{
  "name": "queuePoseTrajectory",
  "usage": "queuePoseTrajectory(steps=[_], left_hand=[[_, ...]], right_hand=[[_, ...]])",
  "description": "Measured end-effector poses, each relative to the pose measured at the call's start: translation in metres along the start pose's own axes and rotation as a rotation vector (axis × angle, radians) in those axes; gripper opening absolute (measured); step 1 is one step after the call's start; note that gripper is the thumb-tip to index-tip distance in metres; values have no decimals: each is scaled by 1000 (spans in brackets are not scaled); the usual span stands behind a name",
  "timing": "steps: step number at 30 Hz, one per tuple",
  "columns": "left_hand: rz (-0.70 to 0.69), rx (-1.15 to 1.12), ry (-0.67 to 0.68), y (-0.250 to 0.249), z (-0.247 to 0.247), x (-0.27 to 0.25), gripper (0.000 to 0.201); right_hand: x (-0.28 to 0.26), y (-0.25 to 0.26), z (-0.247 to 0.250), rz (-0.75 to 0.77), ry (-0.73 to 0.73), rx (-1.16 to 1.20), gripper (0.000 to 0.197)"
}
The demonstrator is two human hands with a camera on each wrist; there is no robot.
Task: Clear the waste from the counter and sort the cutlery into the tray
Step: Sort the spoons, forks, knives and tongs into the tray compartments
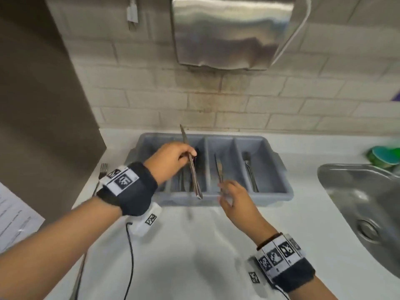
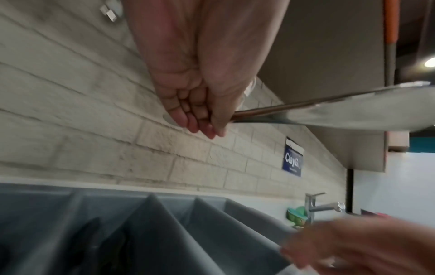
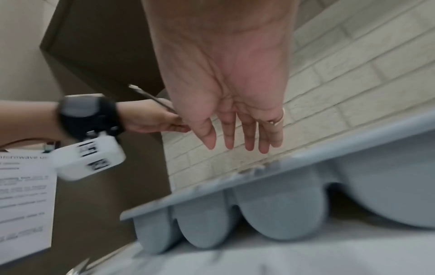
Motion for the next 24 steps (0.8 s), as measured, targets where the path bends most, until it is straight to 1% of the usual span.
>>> queuePoseTrajectory(steps=[2, 4, 7, 9, 12, 14, 15, 16, 18, 21, 23, 24], left_hand=[[8, 27, 76, -10, -27, 42, 26], [0, 109, 178, -18, -57, 76, 27], [38, 280, 349, -17, -98, 109, 28], [96, 355, 453, -6, -122, 123, 30], [153, 490, 608, 9, -151, 128, 36], [184, 531, 684, 13, -161, 127, 41], [190, 530, 711, 12, -163, 126, 43], [197, 523, 725, 10, -163, 125, 44], [200, 482, 690, 5, -158, 124, 49], [161, 342, 541, -12, -137, 116, 52], [119, 220, 458, -24, -117, 95, 50], [99, 150, 427, -28, -107, 80, 48]], right_hand=[[-39, -29, 3, -58, 14, -42, 32], [-72, -55, 3, -131, 14, -66, 34], [-107, -86, 0, -234, 16, -70, 33], [-125, -101, -4, -285, 33, -64, 35], [-143, -111, -6, -300, 55, -68, 36], [-151, -111, -10, -304, 94, -58, 38], [-155, -110, -13, -301, 127, -49, 42], [-158, -107, -16, -285, 157, -44, 46], [-162, -96, -26, -217, 240, -29, 43], [-166, -74, -48, -93, 411, -51, 52], [-167, -62, -65, -11, 505, -137, 59], [-165, -57, -72, 36, 529, -185, 56]])
Point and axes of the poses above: each hand's wrist, its own x-axis towards the middle knuckle, its own z-axis out of the back of the hand, y = z × x, the point moved 7 cm from there along x, towards the middle knuckle, and after that the axes turned 9 degrees about -x, right-handed, at the moved point
